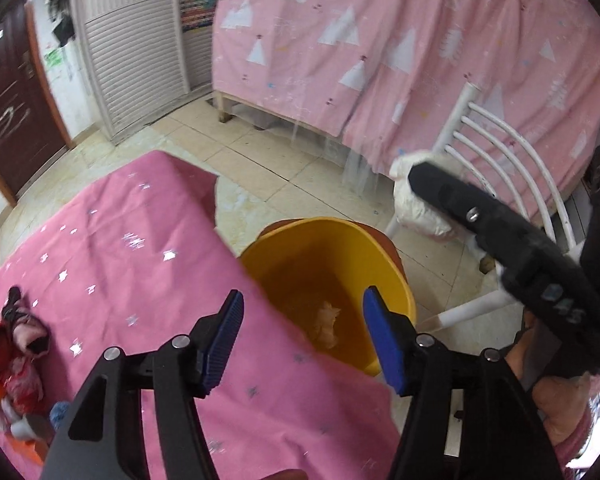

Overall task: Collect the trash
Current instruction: 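Carry the white tissue and cream paper ball to the yellow bin and release, then move both open tools back over the trash pile on the table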

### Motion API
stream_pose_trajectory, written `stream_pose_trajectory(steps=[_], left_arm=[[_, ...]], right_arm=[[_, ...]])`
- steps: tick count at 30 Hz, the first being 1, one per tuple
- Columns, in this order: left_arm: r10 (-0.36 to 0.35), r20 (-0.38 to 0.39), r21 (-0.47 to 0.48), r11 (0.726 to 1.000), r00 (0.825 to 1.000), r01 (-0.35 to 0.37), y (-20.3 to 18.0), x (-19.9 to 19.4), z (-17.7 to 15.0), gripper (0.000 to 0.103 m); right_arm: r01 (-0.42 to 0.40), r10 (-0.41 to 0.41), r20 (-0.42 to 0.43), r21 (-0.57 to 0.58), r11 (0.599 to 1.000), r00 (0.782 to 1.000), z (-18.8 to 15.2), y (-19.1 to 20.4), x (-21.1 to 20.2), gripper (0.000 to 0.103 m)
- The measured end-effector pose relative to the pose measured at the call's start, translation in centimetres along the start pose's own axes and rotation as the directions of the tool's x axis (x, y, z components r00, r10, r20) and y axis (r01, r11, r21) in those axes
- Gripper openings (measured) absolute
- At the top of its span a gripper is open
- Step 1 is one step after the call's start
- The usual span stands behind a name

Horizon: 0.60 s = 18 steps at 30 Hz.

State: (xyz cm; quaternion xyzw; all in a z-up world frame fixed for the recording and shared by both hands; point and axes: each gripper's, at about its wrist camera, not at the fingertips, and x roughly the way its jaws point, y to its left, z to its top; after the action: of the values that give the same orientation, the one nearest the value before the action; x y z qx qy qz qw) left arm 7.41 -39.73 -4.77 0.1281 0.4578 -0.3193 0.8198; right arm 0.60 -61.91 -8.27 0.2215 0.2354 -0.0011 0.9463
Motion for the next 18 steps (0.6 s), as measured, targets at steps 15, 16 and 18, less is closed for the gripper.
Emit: stream_pose_trajectory(steps=[15, 16, 18], left_arm=[[0.054, 0.098, -0.156, 0.987, 0.994, -0.039, 5.4, -6.7, -2.1, 0.055], [0.060, 0.102, -0.159, 0.986, 0.993, -0.043, 5.6, -7.0, -2.2, 0.055], [0.075, 0.112, -0.171, 0.984, 0.991, -0.055, 6.4, -7.7, -2.7, 0.055]], right_arm=[[0.050, -0.051, -0.085, -0.013, 0.999, 0.995, -1.0, -0.3, 3.1, 0.070], [0.048, -0.050, -0.087, -0.016, 0.999, 0.995, -1.0, -0.2, 3.1, 0.070], [0.041, -0.043, -0.086, -0.030, 0.999, 0.995, -1.0, 0.3, 3.1, 0.070]])
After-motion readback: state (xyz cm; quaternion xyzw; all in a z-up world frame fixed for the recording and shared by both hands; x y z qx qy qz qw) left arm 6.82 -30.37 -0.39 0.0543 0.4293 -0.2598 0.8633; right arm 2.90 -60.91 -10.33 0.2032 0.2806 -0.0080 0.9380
